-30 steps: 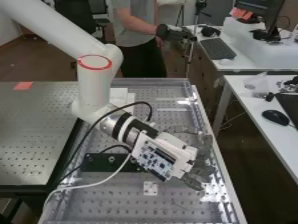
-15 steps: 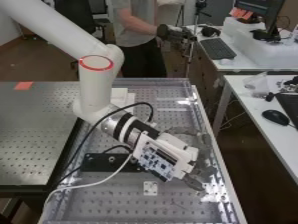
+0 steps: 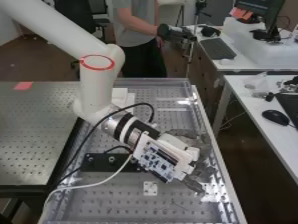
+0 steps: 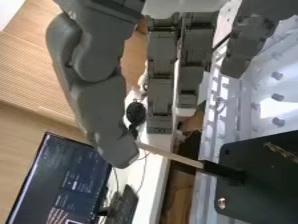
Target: Grab the chopstick and place it in the clear container
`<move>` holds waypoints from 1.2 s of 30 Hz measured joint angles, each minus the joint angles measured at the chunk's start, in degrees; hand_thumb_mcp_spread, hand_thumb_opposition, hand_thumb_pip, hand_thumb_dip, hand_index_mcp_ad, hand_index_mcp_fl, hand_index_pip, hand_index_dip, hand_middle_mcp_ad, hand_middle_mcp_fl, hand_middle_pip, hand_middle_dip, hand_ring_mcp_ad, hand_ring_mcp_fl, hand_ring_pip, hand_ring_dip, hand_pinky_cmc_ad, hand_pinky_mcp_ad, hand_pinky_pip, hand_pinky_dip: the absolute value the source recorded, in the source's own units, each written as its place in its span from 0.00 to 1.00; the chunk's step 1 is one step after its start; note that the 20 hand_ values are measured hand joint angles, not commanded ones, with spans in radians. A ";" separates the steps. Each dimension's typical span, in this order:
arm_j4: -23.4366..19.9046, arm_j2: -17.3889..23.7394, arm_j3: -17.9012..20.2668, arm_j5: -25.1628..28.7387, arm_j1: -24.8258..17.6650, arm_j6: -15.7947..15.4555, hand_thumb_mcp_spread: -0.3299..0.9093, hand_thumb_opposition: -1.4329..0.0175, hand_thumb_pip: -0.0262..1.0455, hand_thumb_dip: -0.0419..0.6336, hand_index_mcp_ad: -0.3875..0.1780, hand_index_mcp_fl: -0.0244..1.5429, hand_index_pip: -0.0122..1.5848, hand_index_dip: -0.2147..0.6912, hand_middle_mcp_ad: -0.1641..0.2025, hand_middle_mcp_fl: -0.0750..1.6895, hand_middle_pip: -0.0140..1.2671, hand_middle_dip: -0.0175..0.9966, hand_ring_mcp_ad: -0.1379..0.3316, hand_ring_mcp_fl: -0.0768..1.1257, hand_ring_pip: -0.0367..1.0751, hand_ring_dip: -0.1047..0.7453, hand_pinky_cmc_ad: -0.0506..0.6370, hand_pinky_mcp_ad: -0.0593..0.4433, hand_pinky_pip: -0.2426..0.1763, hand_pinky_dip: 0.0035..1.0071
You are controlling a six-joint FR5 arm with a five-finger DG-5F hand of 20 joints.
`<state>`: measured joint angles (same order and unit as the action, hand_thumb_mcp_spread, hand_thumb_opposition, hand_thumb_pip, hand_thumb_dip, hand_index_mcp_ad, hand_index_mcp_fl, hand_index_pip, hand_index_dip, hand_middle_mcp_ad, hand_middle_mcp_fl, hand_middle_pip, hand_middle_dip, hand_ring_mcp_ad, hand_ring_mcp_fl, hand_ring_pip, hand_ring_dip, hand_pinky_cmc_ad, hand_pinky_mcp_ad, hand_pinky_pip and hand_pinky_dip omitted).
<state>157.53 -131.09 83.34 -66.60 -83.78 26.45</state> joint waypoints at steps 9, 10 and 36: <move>0.07 -0.01 -0.49 0.61 0.09 -1.20 0.93 0.30 0.46 0.46 0.13 0.63 0.49 0.52 0.57 0.68 0.27 0.69 0.43 0.60 0.14 0.70 0.63 0.74 0.65 0.15; 0.09 -0.01 -0.57 0.64 0.10 -1.32 0.94 0.30 0.46 0.46 0.15 0.64 0.48 0.53 0.56 0.67 0.27 0.69 0.43 0.60 0.14 0.71 0.62 0.74 0.65 0.15; -2.93 2.82 -0.81 2.36 0.31 -5.15 0.95 0.25 0.46 0.51 0.35 0.71 0.43 0.57 0.55 0.73 0.24 0.69 0.44 0.60 0.14 0.74 0.60 0.77 0.65 0.15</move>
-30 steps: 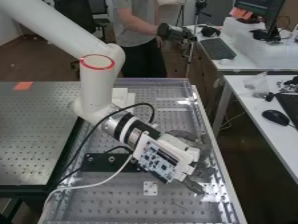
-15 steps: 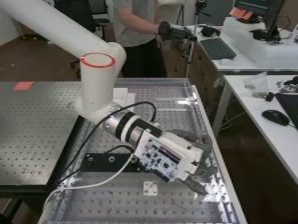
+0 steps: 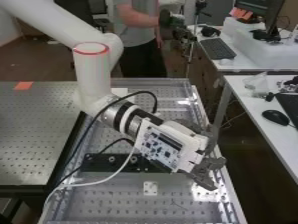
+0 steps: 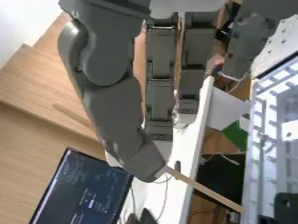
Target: Grab the chopstick and place it in the clear container
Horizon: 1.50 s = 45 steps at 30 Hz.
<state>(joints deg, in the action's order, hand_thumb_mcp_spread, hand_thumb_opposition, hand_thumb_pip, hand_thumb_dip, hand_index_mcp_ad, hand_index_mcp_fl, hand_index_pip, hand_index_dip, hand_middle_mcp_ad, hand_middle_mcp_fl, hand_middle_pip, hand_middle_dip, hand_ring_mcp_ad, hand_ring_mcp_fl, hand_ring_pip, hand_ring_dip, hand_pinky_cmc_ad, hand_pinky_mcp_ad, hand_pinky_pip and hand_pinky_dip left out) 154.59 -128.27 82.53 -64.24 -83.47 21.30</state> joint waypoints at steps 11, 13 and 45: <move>-0.29 6.03 0.36 -4.17 0.29 -9.15 0.95 0.24 0.46 0.51 0.35 0.72 0.43 0.59 0.55 0.74 0.24 0.69 0.43 0.63 0.14 0.75 0.60 0.77 0.65 0.15; 0.35 7.43 0.41 -5.63 0.28 -10.95 0.95 0.24 0.46 0.51 0.35 0.73 0.41 0.59 0.55 0.74 0.23 0.69 0.43 0.62 0.14 0.75 0.60 0.77 0.65 0.15; 11.58 17.69 9.99 -17.91 -13.05 -12.06 0.95 0.23 0.47 0.55 0.38 0.77 0.37 0.66 0.55 0.76 0.20 0.69 0.43 0.67 0.14 0.76 0.61 0.81 0.70 0.15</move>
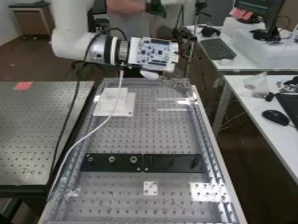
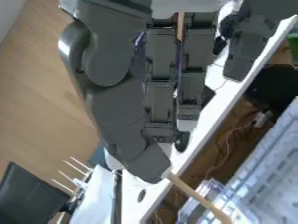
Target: Grab the chopstick and place it in the clear container
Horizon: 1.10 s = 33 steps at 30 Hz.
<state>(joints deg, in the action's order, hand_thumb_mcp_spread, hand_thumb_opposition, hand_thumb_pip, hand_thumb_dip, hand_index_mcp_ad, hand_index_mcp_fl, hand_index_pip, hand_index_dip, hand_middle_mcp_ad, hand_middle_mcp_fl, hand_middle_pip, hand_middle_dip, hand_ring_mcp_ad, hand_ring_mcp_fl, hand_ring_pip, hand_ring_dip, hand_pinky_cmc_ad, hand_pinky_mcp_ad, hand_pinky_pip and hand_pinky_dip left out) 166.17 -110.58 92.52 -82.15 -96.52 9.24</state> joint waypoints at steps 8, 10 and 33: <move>1.67 -2.67 -0.39 -1.45 -2.22 2.15 0.95 0.23 0.47 0.55 0.38 0.77 0.37 0.66 0.55 0.76 0.20 0.69 0.43 0.67 0.14 0.76 0.60 0.81 0.71 0.15; 2.41 -3.42 -0.84 -2.07 -2.70 2.41 0.95 0.24 0.47 0.55 0.38 0.77 0.36 0.66 0.55 0.76 0.20 0.69 0.43 0.67 0.14 0.76 0.60 0.81 0.72 0.15; 10.18 -8.97 -8.91 -2.82 -3.52 -3.73 0.95 0.23 0.47 0.57 0.38 0.77 0.36 0.67 0.55 0.76 0.20 0.69 0.43 0.69 0.14 0.76 0.61 0.81 0.72 0.15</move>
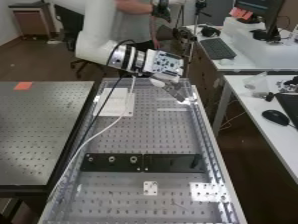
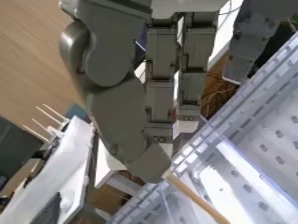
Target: Grab the chopstick and place it in the clear container
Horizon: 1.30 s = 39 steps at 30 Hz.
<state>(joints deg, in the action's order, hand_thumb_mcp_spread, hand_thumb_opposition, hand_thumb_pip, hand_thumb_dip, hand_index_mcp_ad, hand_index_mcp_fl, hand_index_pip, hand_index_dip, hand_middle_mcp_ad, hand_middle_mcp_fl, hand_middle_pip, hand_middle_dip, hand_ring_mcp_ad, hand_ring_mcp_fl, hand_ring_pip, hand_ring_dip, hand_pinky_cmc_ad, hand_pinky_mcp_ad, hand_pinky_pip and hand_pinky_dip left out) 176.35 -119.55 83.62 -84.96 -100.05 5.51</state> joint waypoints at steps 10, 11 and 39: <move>3.36 -2.33 -3.61 4.39 -0.42 -2.93 0.95 0.23 0.47 0.57 0.38 0.77 0.36 0.68 0.55 0.76 0.20 0.69 0.43 0.69 0.14 0.76 0.61 0.81 0.72 0.15; 4.05 -2.81 -4.18 4.36 -0.39 -3.21 0.95 0.23 0.47 0.57 0.38 0.77 0.36 0.68 0.55 0.76 0.20 0.69 0.43 0.69 0.14 0.76 0.61 0.80 0.72 0.15; 8.72 -5.10 -6.54 1.37 0.28 -4.61 0.95 0.23 0.47 0.57 0.38 0.78 0.35 0.68 0.54 0.76 0.20 0.69 0.29 0.70 0.15 0.79 0.60 0.81 0.72 0.15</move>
<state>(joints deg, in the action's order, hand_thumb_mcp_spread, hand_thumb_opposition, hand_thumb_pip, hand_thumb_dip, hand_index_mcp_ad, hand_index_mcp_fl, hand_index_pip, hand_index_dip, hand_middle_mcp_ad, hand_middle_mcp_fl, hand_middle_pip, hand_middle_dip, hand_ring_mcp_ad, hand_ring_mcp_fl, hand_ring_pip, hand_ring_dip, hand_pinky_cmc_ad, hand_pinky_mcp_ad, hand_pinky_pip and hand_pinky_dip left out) 185.07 -124.65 77.08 -83.59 -99.77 0.90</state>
